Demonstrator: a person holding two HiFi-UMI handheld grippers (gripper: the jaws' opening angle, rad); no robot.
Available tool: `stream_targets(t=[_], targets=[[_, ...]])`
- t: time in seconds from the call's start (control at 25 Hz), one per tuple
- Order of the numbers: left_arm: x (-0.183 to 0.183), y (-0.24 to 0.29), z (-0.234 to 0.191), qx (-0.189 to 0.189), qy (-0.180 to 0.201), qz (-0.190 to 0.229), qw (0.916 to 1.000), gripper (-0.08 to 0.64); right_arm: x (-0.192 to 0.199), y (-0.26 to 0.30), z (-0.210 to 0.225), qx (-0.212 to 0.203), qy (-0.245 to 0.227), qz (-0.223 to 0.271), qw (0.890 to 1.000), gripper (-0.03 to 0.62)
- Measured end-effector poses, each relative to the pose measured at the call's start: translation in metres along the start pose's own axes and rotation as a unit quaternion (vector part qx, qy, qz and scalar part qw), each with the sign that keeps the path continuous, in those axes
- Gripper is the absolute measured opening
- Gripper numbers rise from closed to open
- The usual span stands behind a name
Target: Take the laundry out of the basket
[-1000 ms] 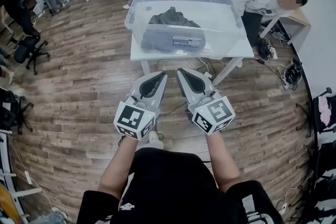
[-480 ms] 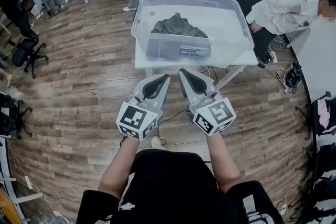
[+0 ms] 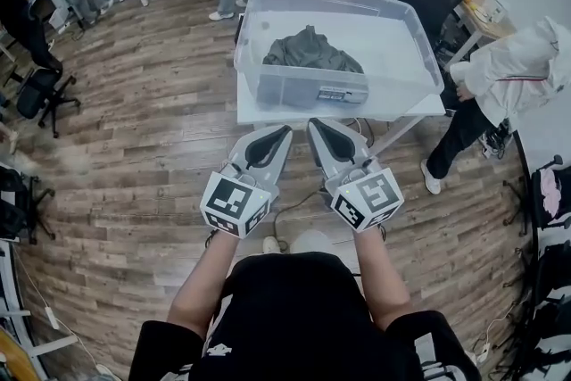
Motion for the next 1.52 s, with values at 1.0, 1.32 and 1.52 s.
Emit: stream_targets(t=[1.0,1.32,1.52], targets=[[0.009,0.087,-0.035,0.006,-0.016,-0.013,0.9998,0.009,0.007,0.032,0.092,0.022,0.022,0.002,1.000,-0.003],[0.011,0.131,-0.044,-0.001,-0.017,-0.012,0.9998,0.009,0.008,0.047,0.137,0.018,0.024,0.001,1.000,-0.003],[0.010,0.158,-0.049,-0.008,-0.016,-0.009,0.9998,0.009,0.008,0.057,0.164,0.011,0.024,0.004,1.000,-0.003]])
Point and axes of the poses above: the fingertips, and each gripper's own axes: y forward along the fingers, z to its right, x out of its underside, the point moved 6 cm from there along -y, backward along the fingers, and after that the axes turned 5 degrees about -x, right-handed, at the moved point
